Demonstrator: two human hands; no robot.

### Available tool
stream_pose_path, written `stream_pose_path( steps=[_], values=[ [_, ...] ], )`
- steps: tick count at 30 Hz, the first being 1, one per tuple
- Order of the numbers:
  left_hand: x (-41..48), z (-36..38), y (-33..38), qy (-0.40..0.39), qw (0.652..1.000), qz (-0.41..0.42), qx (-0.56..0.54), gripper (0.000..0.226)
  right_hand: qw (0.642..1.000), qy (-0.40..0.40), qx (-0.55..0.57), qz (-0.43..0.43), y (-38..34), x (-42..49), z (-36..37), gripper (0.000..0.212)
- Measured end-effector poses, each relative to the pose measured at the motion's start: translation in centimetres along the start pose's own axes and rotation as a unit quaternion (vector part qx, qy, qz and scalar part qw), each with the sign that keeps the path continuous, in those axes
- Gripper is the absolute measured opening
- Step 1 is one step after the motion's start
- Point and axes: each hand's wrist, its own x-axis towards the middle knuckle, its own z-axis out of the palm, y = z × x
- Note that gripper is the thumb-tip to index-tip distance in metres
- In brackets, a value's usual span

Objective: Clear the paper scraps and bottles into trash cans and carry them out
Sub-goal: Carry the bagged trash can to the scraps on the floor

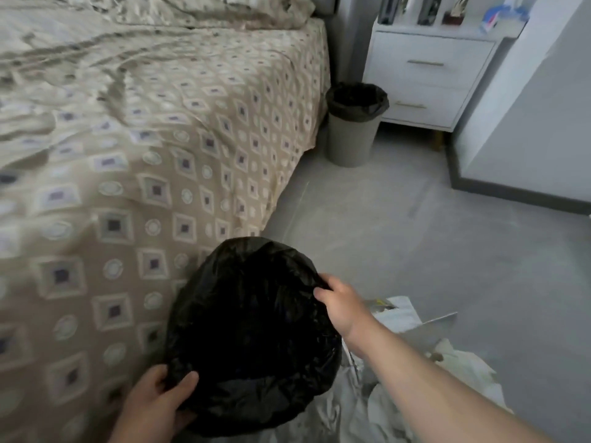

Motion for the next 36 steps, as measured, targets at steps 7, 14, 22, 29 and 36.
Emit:
stream_pose_path(
  steps=[7, 14, 22, 29, 36],
  values=[
    [3.2, -2.3, -3.7, 0.005, 0.993, 0.003, 0.121, 0.013, 1.0, -0.012, 0.007, 0.007, 1.4, 2.0, 3.1, 0.027],
    [3.2, -1.4, -4.8, 0.005, 0.991, -0.003, 0.133, 0.023, 0.997, 0.004, -0.073, -0.025, 3.5, 3.7, 3.0, 0.035],
    [3.0, 0.5, -4.2, 0.03, 0.997, -0.036, 0.066, 0.01, 0.996, 0.023, -0.078, -0.048, 4.6, 4.1, 2.9, 0.037],
    [3.7, 2.3, -2.6, 0.007, 0.995, -0.074, -0.068, 0.014, 0.998, 0.021, -0.041, -0.038, 4.7, 4.7, 1.5, 0.041],
    [3.3, 1.9, -2.4, 0.003, 0.999, -0.04, -0.005, 0.031, 0.995, 0.034, -0.083, -0.049, 5.1, 4.3, 1.3, 0.038]
  ],
)
